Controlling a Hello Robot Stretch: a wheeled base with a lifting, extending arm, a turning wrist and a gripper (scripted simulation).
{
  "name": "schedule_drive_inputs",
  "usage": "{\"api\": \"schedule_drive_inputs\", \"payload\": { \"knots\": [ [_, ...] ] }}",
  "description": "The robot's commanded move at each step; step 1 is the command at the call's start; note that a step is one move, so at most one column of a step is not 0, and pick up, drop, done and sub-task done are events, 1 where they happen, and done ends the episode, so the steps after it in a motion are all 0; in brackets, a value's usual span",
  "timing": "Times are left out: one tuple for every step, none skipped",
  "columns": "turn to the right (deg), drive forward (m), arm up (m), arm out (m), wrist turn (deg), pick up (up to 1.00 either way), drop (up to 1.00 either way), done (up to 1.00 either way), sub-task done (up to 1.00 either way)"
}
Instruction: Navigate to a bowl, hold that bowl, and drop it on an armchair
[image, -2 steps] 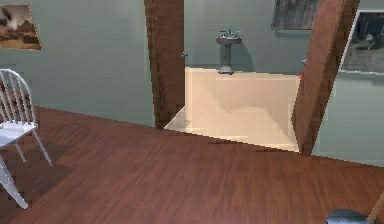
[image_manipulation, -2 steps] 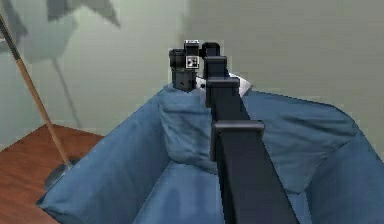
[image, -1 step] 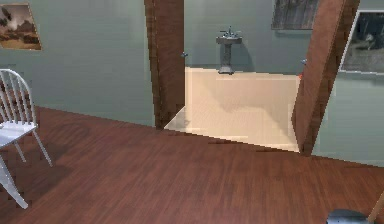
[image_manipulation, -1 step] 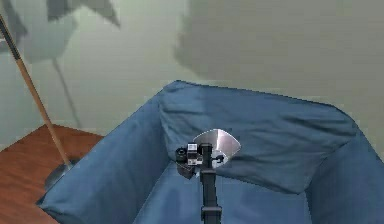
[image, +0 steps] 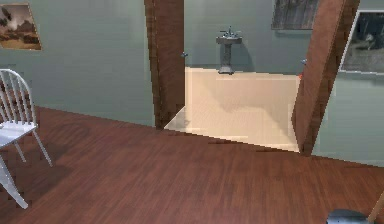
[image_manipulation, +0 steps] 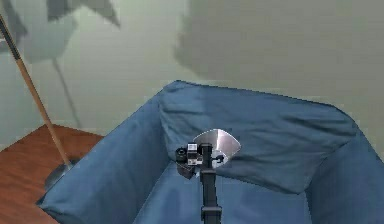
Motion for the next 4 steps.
{"api": "schedule_drive_inputs", "payload": {
  "knots": [
    [0.0, 0.0, 0.0, 0.0, 0.0, 0.0, 1.0, 0.0, 0.0],
    [0.0, 0.0, 0.1, 0.0, 0.0, 0.0, 0.0, 0.0, 0.0],
    [0.0, 0.0, 0.0, -0.08, 0.0, 0.0, 0.0, 0.0, 0.0],
    [0.0, 0.0, 0.0, 0.0, 0.0, 0.0, 0.0, 1.0, 0.0]
  ]
}}
